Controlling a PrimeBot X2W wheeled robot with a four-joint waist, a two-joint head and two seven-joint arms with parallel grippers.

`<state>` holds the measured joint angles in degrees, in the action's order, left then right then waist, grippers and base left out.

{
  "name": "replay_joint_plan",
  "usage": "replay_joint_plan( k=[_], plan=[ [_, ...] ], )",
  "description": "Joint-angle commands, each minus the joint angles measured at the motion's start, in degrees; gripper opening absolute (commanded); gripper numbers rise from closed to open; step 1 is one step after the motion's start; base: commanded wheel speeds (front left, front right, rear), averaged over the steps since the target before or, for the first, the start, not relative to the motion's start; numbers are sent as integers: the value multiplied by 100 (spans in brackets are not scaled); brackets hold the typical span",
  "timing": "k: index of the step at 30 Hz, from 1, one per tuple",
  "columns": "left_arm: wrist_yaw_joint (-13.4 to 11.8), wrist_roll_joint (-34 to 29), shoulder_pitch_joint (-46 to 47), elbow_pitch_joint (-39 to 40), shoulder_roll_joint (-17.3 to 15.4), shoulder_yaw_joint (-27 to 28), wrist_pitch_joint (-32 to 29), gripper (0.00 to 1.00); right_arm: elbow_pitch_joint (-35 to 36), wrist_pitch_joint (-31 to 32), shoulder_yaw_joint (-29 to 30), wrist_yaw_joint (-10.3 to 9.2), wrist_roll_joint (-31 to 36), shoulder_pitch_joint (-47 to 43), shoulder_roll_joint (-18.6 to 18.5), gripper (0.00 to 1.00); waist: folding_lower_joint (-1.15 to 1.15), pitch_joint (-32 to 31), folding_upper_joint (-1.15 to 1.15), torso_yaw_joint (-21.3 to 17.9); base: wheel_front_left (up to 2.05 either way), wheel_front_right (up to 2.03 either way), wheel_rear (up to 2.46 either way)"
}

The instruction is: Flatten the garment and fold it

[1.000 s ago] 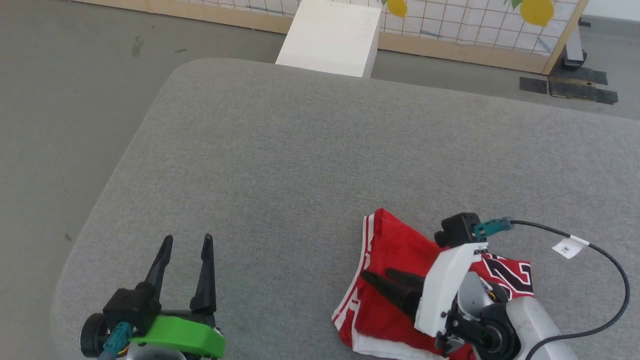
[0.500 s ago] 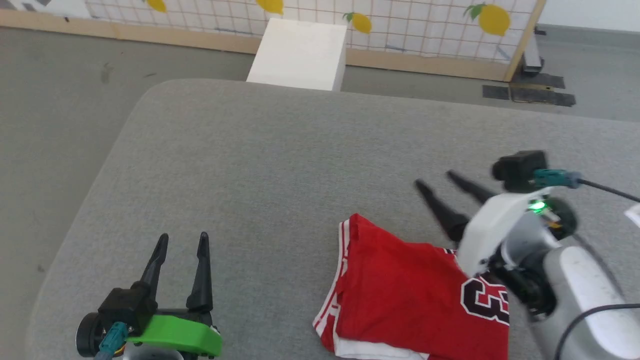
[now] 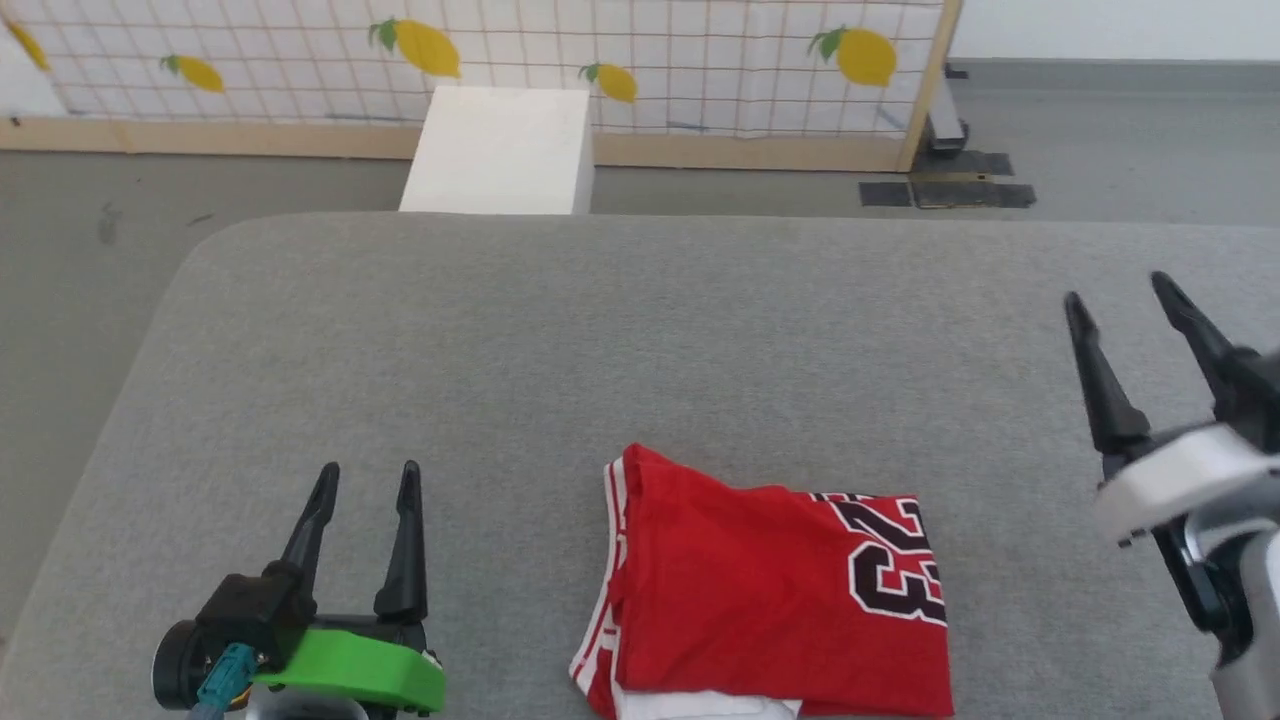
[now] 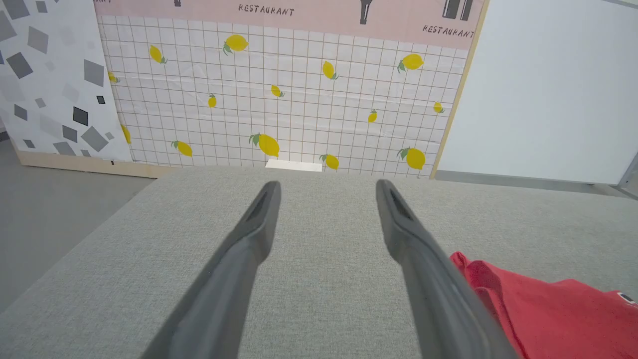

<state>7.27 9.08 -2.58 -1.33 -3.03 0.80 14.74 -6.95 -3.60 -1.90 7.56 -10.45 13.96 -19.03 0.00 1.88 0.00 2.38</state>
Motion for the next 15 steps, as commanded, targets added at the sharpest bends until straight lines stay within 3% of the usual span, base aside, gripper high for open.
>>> replay_joint_plan(
  k=[1,6,10,15],
  plan=[
    [22,-11,17,11,8,9,26,100,78,-177,58,-8,113,-210,71,100,0,-28,0,-96,0,0,0],
    [22,-22,0,29,9,-2,26,100,259,-547,410,-8,234,-779,333,100,0,-31,0,-146,0,0,0],
    [22,-38,-21,23,4,-74,26,100,594,-701,863,-8,213,-1144,875,100,0,-30,0,-136,0,0,0],
    [22,-55,-68,66,2,-95,26,100,1084,-799,1070,-8,678,-1599,1368,100,0,-20,0,-136,0,0,0]
  ],
)
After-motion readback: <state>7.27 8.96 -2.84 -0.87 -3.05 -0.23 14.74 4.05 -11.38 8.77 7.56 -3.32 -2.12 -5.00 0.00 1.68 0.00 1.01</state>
